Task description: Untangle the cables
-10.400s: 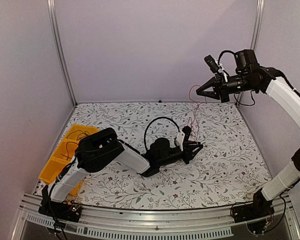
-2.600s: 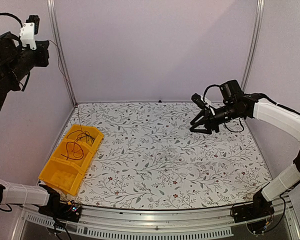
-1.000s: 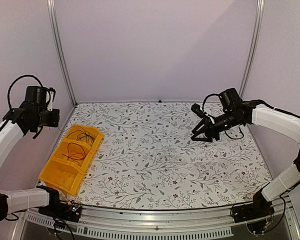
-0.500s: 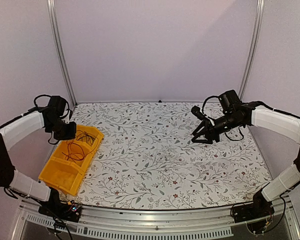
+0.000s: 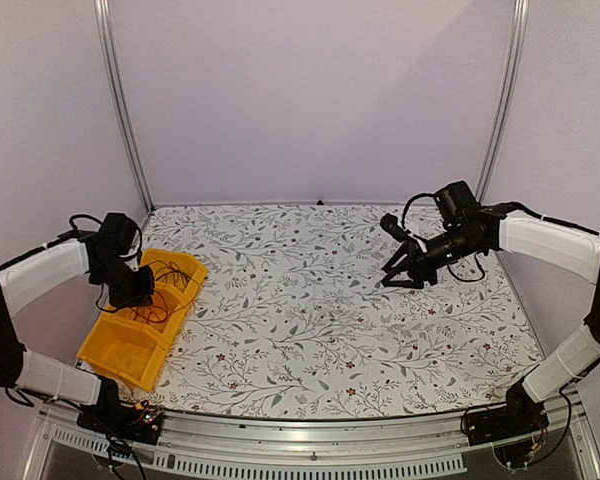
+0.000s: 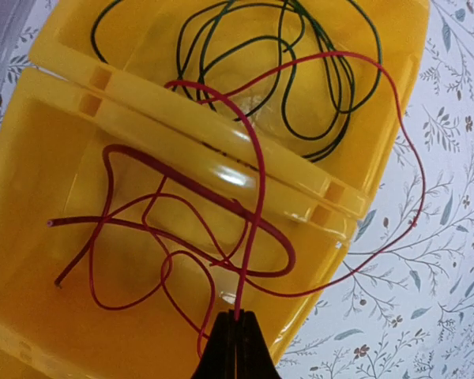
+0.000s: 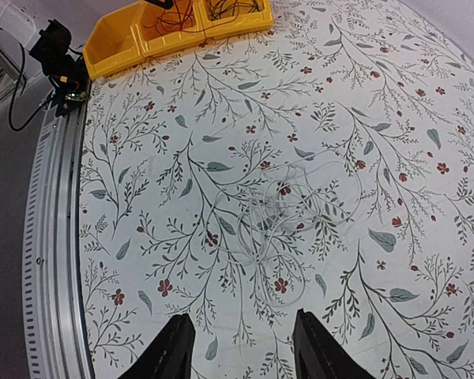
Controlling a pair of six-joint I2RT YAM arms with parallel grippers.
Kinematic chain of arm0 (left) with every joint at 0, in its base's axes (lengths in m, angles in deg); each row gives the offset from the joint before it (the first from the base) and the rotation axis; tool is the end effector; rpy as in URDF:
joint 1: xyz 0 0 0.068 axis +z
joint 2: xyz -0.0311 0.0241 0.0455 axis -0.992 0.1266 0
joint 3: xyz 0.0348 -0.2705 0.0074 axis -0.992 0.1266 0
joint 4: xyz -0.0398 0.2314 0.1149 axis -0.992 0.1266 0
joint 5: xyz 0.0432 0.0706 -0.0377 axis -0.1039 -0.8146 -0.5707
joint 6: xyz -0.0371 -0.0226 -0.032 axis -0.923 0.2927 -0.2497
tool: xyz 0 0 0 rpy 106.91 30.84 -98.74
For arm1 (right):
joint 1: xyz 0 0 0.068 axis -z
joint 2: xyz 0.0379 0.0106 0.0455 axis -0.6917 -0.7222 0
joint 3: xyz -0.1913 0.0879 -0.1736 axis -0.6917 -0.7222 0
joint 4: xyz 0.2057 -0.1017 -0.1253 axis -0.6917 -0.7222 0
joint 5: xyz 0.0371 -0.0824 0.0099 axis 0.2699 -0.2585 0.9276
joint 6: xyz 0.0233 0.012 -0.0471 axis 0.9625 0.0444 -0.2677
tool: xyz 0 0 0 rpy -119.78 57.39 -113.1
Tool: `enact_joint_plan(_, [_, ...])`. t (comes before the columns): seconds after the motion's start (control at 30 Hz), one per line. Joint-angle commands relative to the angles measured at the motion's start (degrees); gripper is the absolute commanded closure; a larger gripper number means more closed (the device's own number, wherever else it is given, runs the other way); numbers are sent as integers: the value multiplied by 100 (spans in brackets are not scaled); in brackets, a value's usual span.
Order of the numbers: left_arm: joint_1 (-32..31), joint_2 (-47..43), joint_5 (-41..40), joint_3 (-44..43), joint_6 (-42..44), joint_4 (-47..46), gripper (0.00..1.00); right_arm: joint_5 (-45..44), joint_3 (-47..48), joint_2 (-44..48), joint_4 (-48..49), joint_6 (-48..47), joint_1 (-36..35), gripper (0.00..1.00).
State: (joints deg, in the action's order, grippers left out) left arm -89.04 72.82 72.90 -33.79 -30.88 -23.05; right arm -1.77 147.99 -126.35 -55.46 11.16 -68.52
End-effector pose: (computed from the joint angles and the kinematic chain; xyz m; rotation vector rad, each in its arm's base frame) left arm 0.2297 -0.0258 0.2119 -0.4986 2.7816 -0.1475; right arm 0.2662 0.1492 0.2580 -1.3995 1.9266 0.8601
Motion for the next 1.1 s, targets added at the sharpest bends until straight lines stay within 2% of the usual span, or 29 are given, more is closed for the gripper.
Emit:
enact_joint_plan(0.0, [-111, -663, -399, 210, -540, 352, 100, 161, 214, -217, -68, -67, -21, 53])
enact_joint_plan(0.1, [-198, -571, -611, 253, -781, 385, 100, 244, 273, -341, -83, -76, -21, 53])
enact_joint_plan(0.23, [-233, 290, -570, 225, -864, 504, 100, 300, 380, -479, -197, -60, -21, 53])
enact_joint_plan(0.27, [-239, 338, -456, 267, -864, 394, 96, 289, 379, -471, -203, -65, -21, 53])
enact_joint_plan(0.33, [-240, 237, -364, 333, -945, 262, 72, 264, 356, -436, -193, -78, -21, 52])
enact_joint_plan(0.37, [-247, 141, -379, 288, -986, 308, 65, 244, 343, -412, -197, -86, -21, 52])
enact_joint_plan(0.5, [-492, -396, -780, -408, -1140, 835, 53, 246, 306, -391, -204, -99, -21, 52])
enact_joint_plan(0.6, [-758, -623, -921, -1136, -1166, 916, 51, 237, 261, -382, -184, -99, -23, 52])
enact_joint_plan(0.7, [-984, -477, -646, -1454, -1001, 652, 51, 204, 259, -370, -190, -99, -22, 52])
enact_joint_plan(0.83, [-1305, 108, -588, -1362, -882, 265, 50, 134, 295, -344, -214, -96, -21, 52])
enact_joint_plan(1.07, [-2209, 1377, -1474, -1463, -903, 252, 47, 17, 211, -235, -223, -96, -21, 52])
